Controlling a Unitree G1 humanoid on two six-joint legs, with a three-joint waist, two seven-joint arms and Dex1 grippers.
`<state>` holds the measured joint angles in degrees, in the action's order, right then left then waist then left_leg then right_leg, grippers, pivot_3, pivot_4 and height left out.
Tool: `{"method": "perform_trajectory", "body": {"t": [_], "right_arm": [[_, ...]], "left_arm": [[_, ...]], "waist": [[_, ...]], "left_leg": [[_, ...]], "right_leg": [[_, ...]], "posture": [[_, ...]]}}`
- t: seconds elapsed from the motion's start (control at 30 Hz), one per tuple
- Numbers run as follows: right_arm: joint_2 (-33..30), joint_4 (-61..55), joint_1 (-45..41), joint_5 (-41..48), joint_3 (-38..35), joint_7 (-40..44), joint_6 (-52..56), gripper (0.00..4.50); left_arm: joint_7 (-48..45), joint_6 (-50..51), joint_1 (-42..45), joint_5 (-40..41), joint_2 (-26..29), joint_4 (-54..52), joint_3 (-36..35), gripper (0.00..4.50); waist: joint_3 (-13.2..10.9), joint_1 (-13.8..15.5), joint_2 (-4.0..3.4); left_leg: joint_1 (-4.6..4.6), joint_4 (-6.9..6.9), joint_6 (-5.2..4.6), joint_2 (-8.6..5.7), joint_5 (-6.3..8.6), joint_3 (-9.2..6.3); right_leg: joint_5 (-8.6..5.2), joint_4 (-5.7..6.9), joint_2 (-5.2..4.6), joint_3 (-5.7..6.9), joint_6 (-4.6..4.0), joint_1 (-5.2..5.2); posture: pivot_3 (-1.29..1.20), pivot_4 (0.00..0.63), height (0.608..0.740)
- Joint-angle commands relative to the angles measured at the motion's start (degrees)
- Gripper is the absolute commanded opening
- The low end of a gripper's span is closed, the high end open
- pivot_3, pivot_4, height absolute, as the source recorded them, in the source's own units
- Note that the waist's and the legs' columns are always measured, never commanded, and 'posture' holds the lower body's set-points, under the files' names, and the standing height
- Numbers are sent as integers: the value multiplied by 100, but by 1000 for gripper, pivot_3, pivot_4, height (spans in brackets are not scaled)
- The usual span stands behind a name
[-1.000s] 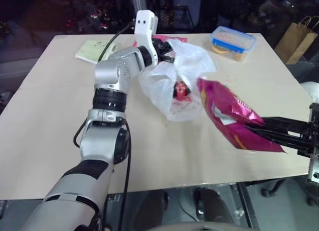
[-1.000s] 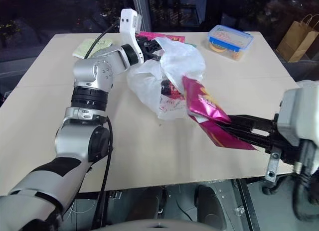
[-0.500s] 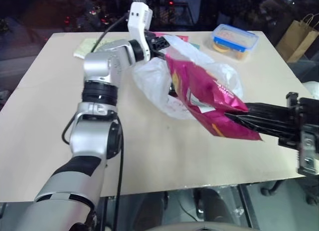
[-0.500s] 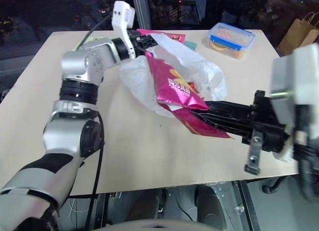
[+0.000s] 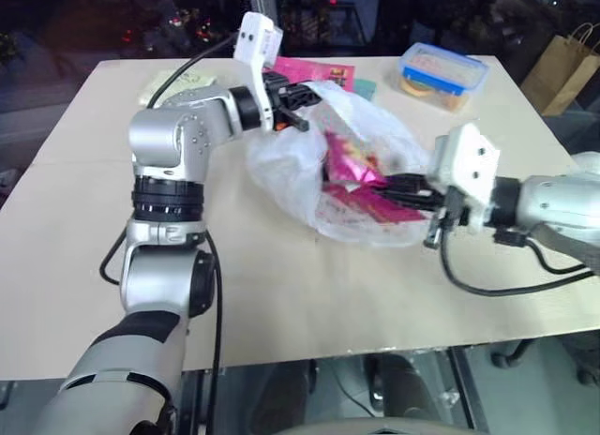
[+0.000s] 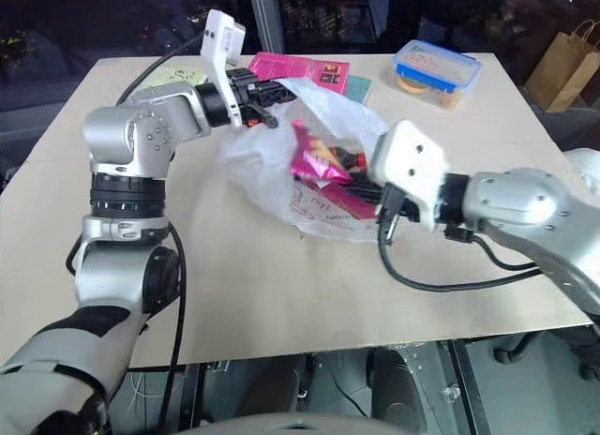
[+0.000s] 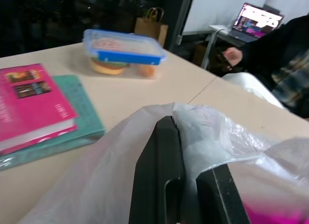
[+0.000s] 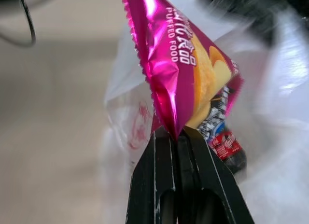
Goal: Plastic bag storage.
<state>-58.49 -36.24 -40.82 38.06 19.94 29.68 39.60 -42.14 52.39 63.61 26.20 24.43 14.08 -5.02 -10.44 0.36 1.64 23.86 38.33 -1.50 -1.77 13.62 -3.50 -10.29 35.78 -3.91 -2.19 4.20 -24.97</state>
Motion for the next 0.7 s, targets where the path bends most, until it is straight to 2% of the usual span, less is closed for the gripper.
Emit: {"method": "perform_trajectory", "body": {"t": [0.03, 0.13, 0.2, 0.27, 0.37, 0.4, 0.47, 0.53, 0.6, 0.63, 0.7], "right_arm": [[222, 491, -484, -1465, 538, -24, 97, 68], [519, 951, -805, -2226, 769, -145, 352, 68], [948, 1399, -1148, -2807, 1109, -152, 341, 68], [1746, 2186, -1618, -3359, 1505, -271, 260, 68], [2981, 3488, -2042, -3584, 1698, -154, -146, 68], [3313, 3846, -2076, -3658, 1651, -173, -361, 479], [3625, 4365, -1986, -3867, 1677, -148, -718, 807], [3730, 4466, -1889, -4068, 1528, -207, -893, 1709], [3695, 4093, -1746, -4108, 1242, -196, -798, 2458], [3540, 3451, -1509, -3901, 895, -73, -512, 3016], [3200, 2223, -1057, -3523, 318, 221, 136, 3016]], "left_arm": [[81, 358, -84, 345, 59, -683, -199, 0], [181, 531, -161, 452, 72, -870, -235, 0], [302, 588, -156, 482, 24, -888, -255, 0], [422, 593, -149, 487, -75, -881, -255, 0], [589, 579, -214, 496, -228, -916, -231, 0], [678, 567, -240, 462, -266, -916, -218, 0], [824, 625, -287, 522, -384, -953, -301, 0], [882, 637, -350, 567, -409, -1024, -309, 0], [916, 618, -438, 550, -387, -1094, -282, 0], [937, 564, -514, 493, -351, -1113, -252, 0], [1018, 448, -611, 398, -317, -1107, -230, 0]], "waist": [[0, -43, -1], [-1, -93, -2], [0, -118, -2], [0, -149, -3], [1, -259, -4], [1, -257, -4], [1, -254, -3], [1, -233, -3], [1, -231, -4], [1, -231, -4], [1, -185, -4]], "left_leg": [[0, 0, 0, -1, 0, 1], [-1, -1, 3, -2, -2, 3], [-2, -1, 4, -3, -2, 2], [-5, -3, 5, -7, -3, 5], [-9, -4, 22, -4, -13, 9], [-7, -11, 40, -2, -24, 8], [-2, -11, 43, -2, -25, -2], [0, -16, 44, -7, -26, -9], [3, -18, 44, -8, -25, -18], [3, -18, 44, -11, -25, -26], [9, -23, 44, -15, -25, -35]], "right_leg": [[0, 0, 0, -1, 0, -1], [0, 7, 0, -6, 0, -6], [1, 10, 1, -7, 0, -7], [1, 13, 5, -11, -1, -9], [3, 20, 20, -22, -3, -15], [4, 21, 25, -25, -5, -20], [4, 37, 24, -21, -8, -27], [5, 34, 17, -23, -8, -30], [5, 29, 8, -23, -7, -31], [5, 26, -1, -24, -6, -31], [5, 21, -7, -19, -5, -33]], "posture": [[0, 150, 740], [0, 150, 740], [0, 150, 740], [0, 150, 740], [0, 150, 740], [0, 150, 740], [0, 150, 740], [0, 150, 740], [0, 150, 740], [0, 150, 740], [0, 150, 740]]}}
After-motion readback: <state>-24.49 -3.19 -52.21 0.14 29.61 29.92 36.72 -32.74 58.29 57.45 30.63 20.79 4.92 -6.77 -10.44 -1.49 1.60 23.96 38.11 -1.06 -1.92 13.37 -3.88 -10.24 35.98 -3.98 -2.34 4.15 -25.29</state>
